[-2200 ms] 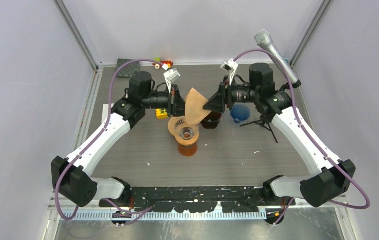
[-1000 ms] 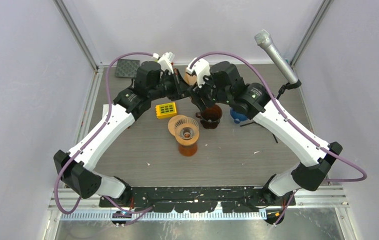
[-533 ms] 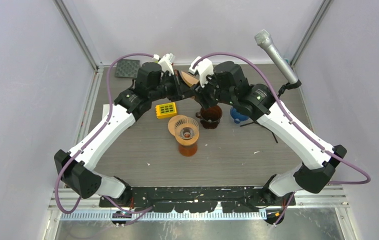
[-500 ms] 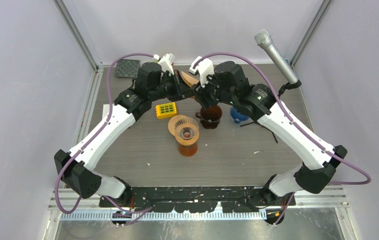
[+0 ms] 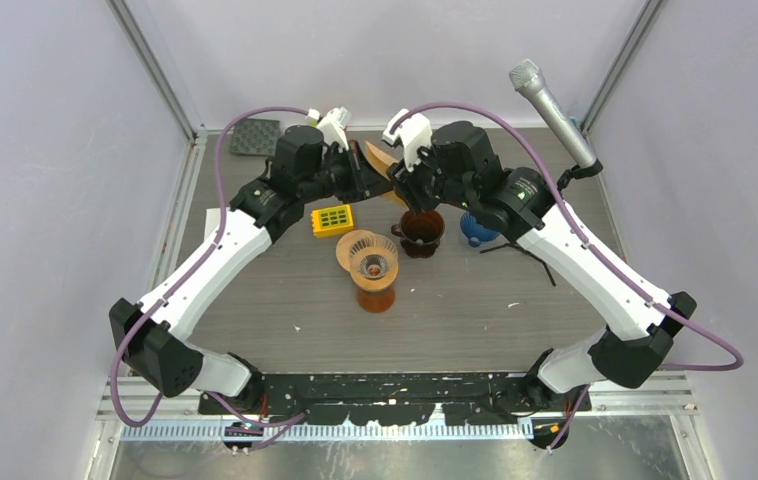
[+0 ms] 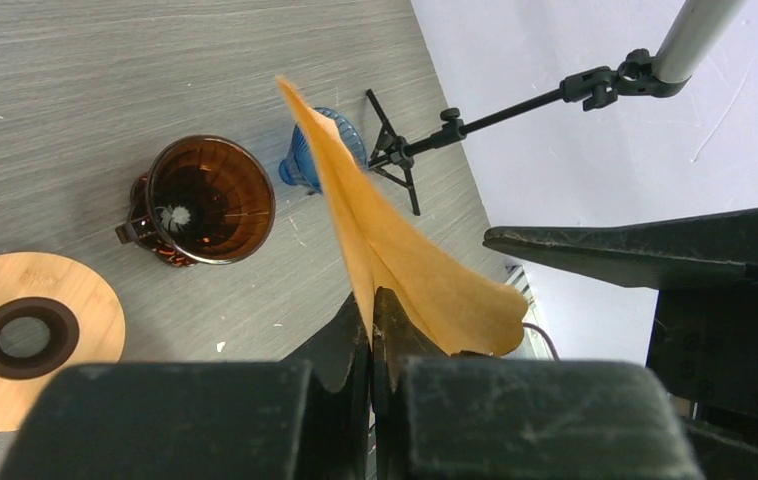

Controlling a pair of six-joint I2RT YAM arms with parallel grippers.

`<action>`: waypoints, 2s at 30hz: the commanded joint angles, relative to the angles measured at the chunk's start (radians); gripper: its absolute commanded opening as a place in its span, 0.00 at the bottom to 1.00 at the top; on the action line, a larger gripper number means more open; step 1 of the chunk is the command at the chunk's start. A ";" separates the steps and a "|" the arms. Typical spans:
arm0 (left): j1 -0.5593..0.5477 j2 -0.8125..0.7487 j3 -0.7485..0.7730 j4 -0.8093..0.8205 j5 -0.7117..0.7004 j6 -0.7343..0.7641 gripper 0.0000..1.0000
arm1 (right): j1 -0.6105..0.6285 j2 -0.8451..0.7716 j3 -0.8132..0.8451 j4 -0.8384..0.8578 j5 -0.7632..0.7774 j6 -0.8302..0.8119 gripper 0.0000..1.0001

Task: Place the coffee filter in the dripper
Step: Place the coffee filter in the coffee dripper.

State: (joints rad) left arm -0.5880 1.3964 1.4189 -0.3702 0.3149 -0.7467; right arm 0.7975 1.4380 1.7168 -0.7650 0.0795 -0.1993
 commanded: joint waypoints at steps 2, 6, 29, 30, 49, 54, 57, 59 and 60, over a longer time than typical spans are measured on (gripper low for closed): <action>-0.004 -0.021 -0.001 0.061 0.013 0.042 0.00 | -0.003 -0.009 0.021 0.047 0.092 0.032 0.49; -0.008 -0.015 0.010 0.064 0.006 0.096 0.00 | -0.003 0.009 0.033 0.047 0.107 0.063 0.46; -0.030 0.000 0.012 0.051 -0.060 0.173 0.00 | 0.007 0.079 0.072 0.074 0.232 0.120 0.05; -0.030 0.001 0.015 0.044 -0.069 0.174 0.00 | 0.010 0.079 0.069 0.076 0.240 0.119 0.01; -0.030 0.021 0.044 0.004 -0.132 0.193 0.13 | 0.046 0.061 -0.007 0.113 0.270 0.075 0.02; -0.030 0.015 0.040 0.015 -0.134 0.202 0.28 | 0.049 0.053 -0.031 0.124 0.247 0.077 0.02; -0.029 0.012 0.030 0.032 -0.137 0.211 0.33 | 0.049 0.043 -0.043 0.132 0.232 0.079 0.01; -0.029 0.013 0.023 0.046 -0.136 0.210 0.34 | 0.049 0.040 -0.045 0.132 0.221 0.082 0.01; -0.030 0.016 0.021 0.051 -0.134 0.211 0.33 | 0.049 0.039 -0.046 0.133 0.218 0.083 0.01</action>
State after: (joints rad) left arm -0.6159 1.4216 1.4200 -0.3740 0.1837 -0.5591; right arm 0.8406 1.5188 1.6695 -0.6823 0.3225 -0.1150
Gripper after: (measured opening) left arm 0.333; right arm 0.020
